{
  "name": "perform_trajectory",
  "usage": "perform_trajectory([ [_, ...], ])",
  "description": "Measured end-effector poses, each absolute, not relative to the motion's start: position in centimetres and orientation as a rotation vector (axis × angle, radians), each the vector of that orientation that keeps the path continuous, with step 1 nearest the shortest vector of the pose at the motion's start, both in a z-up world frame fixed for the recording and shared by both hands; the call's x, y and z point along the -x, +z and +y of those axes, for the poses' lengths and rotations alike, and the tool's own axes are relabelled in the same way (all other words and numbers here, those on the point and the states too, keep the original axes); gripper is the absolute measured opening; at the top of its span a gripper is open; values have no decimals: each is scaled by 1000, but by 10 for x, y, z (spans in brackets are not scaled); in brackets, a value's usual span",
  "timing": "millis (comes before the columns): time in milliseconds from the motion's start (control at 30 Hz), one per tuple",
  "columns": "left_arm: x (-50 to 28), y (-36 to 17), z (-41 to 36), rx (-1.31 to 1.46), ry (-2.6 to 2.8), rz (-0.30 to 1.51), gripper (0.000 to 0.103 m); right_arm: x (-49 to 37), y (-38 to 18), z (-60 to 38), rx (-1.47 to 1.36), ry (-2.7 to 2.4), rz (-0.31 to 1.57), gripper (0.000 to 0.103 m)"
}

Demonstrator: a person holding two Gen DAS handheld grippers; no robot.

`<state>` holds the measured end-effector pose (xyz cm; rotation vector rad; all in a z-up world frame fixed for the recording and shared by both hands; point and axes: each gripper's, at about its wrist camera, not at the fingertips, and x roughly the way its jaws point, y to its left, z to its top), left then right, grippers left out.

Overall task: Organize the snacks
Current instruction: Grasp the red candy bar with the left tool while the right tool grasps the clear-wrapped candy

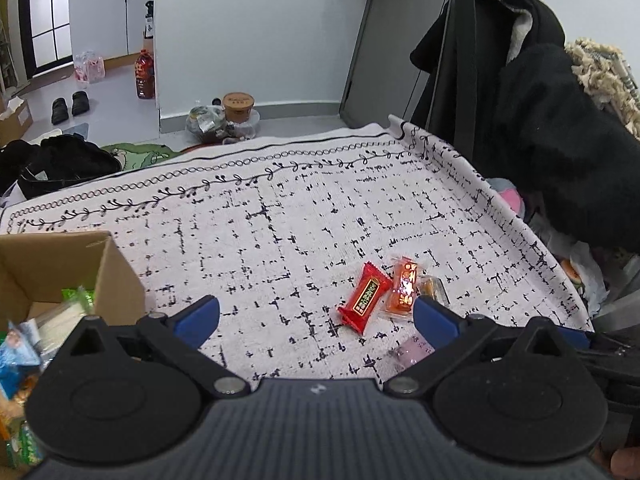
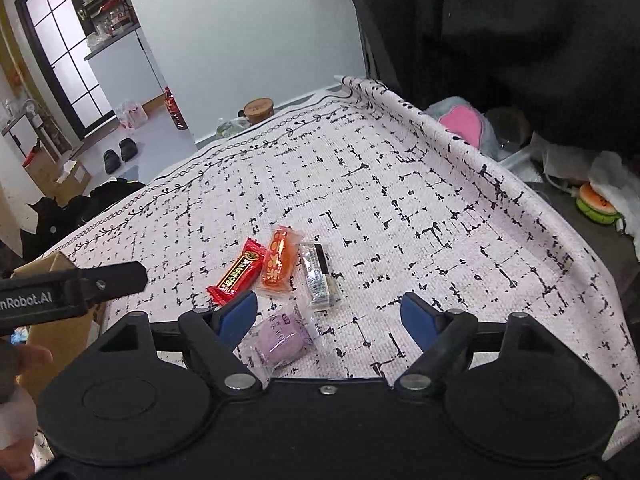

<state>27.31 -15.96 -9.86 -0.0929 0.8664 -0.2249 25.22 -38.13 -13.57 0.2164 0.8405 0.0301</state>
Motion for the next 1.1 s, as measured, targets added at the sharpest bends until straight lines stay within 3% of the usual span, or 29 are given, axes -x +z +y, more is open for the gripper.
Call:
perform_trajectory([
  [267, -296, -117, -176, 85, -238, 897, 98, -274, -147, -385, -224, 31, 873, 69],
  [433, -309, -130, -187, 70, -243, 935, 85, -287, -157, -386, -237, 37, 896, 62],
  [667, -318, -152, -198, 54, -269, 982, 76, -300, -173, -384, -259, 39, 953, 47],
  [833, -326, -165, -206, 58, -283, 998, 60, -311, -184, -386, -274, 43, 982, 38],
  [1000, -336, -177, -215, 61, -305, 1001, 53, -313, -184, -385, -257, 36, 978, 27],
  [1100, -337, -183, -218, 51, -301, 981, 43, -309, -182, -386, -269, 24, 978, 22],
])
